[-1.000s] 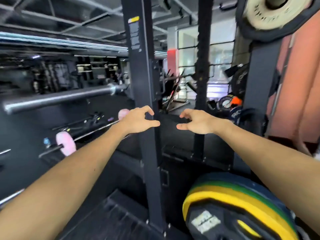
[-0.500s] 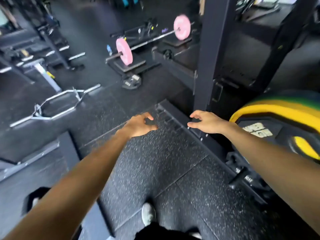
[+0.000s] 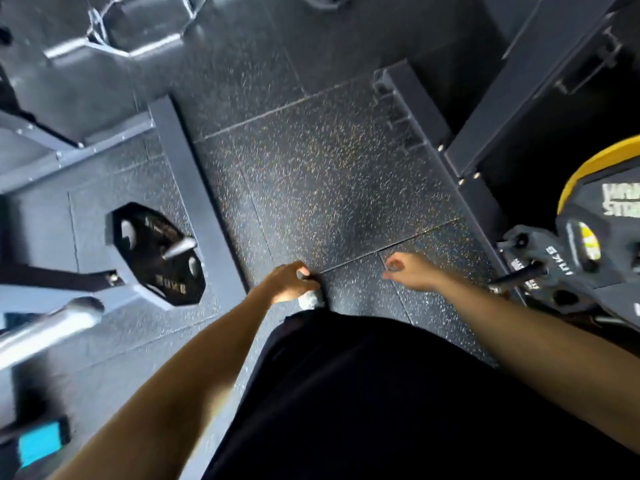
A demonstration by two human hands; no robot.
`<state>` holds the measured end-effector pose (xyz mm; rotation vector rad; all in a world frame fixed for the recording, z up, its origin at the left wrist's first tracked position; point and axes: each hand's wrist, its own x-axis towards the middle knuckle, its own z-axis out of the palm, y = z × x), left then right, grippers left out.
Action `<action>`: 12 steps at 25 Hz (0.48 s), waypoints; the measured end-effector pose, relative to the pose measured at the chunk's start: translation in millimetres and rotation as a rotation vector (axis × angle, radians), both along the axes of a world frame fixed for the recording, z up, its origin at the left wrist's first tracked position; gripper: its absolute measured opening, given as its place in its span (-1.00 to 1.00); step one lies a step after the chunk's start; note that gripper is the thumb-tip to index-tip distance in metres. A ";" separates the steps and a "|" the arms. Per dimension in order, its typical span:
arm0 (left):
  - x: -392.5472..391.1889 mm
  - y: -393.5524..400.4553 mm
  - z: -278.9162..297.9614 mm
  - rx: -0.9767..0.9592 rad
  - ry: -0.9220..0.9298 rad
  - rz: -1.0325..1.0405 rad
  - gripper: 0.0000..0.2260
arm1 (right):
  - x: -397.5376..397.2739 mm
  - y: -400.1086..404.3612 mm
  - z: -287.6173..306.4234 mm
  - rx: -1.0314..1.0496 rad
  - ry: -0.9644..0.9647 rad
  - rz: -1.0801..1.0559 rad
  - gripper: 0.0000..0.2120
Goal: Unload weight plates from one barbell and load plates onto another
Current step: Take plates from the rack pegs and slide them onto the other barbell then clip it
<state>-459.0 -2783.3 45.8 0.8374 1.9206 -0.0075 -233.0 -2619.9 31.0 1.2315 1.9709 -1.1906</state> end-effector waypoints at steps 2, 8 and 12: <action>-10.1 -20.0 -17.0 -0.043 -0.022 0.044 -0.56 | -9.0 -10.3 -14.7 -0.066 -0.071 0.034 -0.58; -92.4 -20.0 -44.7 -0.172 -0.062 0.078 -0.59 | -88.2 11.0 -29.1 -0.122 -0.229 0.181 -0.69; -160.5 11.4 -51.1 -0.148 -0.076 0.116 -0.57 | -179.5 38.8 -25.4 -0.037 -0.106 0.142 -0.70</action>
